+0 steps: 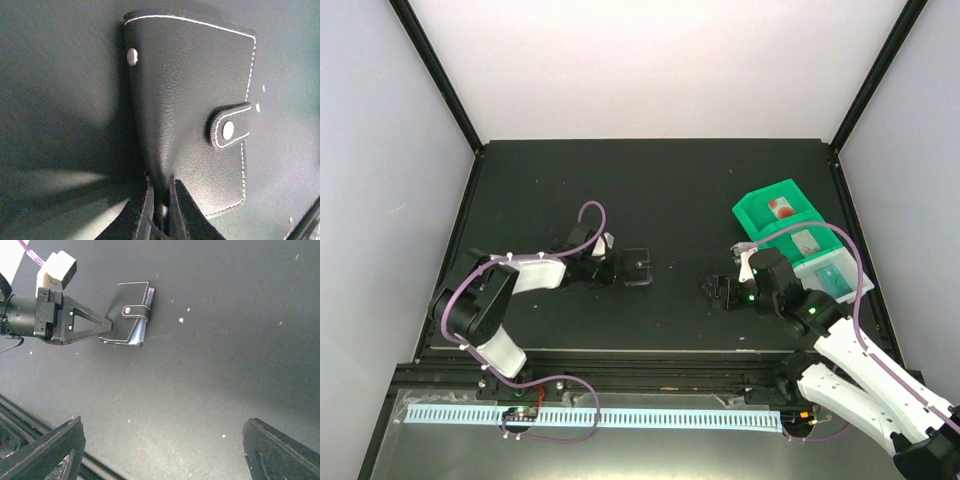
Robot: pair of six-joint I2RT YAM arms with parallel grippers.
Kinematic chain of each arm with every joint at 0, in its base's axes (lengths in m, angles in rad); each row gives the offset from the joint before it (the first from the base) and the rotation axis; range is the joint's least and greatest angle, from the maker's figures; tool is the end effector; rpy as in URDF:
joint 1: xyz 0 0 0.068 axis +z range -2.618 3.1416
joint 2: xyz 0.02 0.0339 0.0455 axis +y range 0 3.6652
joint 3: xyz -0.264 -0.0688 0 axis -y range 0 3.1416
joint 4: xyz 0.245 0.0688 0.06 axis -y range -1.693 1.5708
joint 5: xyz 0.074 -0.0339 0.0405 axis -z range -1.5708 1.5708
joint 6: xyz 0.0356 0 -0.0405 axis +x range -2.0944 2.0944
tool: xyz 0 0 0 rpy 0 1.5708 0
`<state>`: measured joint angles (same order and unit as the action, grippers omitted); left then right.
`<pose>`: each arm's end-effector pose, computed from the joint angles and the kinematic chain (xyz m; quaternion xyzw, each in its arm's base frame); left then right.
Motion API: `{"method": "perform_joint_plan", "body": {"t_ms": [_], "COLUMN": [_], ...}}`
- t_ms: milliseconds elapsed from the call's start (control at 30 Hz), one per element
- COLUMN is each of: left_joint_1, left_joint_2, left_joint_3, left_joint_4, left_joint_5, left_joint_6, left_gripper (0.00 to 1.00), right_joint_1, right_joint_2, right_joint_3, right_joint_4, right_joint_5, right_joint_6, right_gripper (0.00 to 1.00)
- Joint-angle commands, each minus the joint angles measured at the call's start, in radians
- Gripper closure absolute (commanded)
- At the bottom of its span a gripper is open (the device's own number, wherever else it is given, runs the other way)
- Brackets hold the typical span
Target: Take the credit cards out of the card holder
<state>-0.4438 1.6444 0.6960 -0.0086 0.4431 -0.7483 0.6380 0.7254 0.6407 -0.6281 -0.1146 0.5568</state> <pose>0.2573 -0.1392 0.1259 -0.0754 0.9293 -0.3388 0.1263 0.1216 0.0952 0.2562 -0.0607 0.9062 0.2767 0.3141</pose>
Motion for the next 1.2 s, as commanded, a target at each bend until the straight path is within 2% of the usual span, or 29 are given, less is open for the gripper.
{"method": "perform_joint_plan", "body": {"t_ms": [0, 100, 233, 300, 467, 533, 667, 833, 1000, 1167], "left_joint_1": [-0.102, -0.181, -0.293, -0.340, -0.429, -0.436, -0.438, -0.438, -0.432, -0.415], "left_joint_2": [-0.070, -0.120, -0.170, -0.171, -0.171, -0.186, -0.200, -0.241, -0.296, -0.389], "left_joint_3": [-0.067, -0.090, -0.107, -0.119, -0.153, -0.180, -0.267, -0.336, -0.369, -0.415], "left_joint_4": [-0.011, -0.025, -0.036, -0.002, 0.117, 0.175, 0.400, 0.446, 0.447, 0.445], "left_joint_5": [0.042, 0.022, -0.031, -0.038, -0.015, 0.011, 0.096, 0.069, 0.044, 0.033], "left_joint_6": [0.012, -0.023, -0.086, -0.136, -0.227, -0.257, -0.358, -0.399, -0.382, -0.359], "left_gripper": [0.98, 0.98, 0.97, 0.96, 0.82, 0.77, 0.64, 0.62, 0.58, 0.53], "right_joint_1": [-0.002, -0.002, 0.001, 0.005, 0.038, 0.060, 0.136, 0.185, 0.211, 0.264], "right_joint_2": [0.020, 0.037, 0.062, 0.084, 0.133, 0.145, 0.188, 0.241, 0.331, 0.425], "right_joint_3": [-0.024, -0.045, -0.076, -0.079, -0.102, -0.110, -0.115, -0.119, -0.083, -0.032], "right_joint_4": [0.031, 0.062, 0.115, 0.124, 0.159, 0.172, 0.176, 0.197, 0.199, 0.202], "right_joint_5": [-0.097, -0.129, -0.164, -0.164, -0.159, -0.142, -0.064, -0.010, 0.027, 0.072], "right_joint_6": [0.046, 0.057, 0.092, 0.104, 0.146, 0.167, 0.193, 0.202, 0.171, 0.174], "right_gripper": [0.15, 0.20, 0.37, 0.42, 0.49, 0.50, 0.51, 0.55, 0.60, 0.62]}}
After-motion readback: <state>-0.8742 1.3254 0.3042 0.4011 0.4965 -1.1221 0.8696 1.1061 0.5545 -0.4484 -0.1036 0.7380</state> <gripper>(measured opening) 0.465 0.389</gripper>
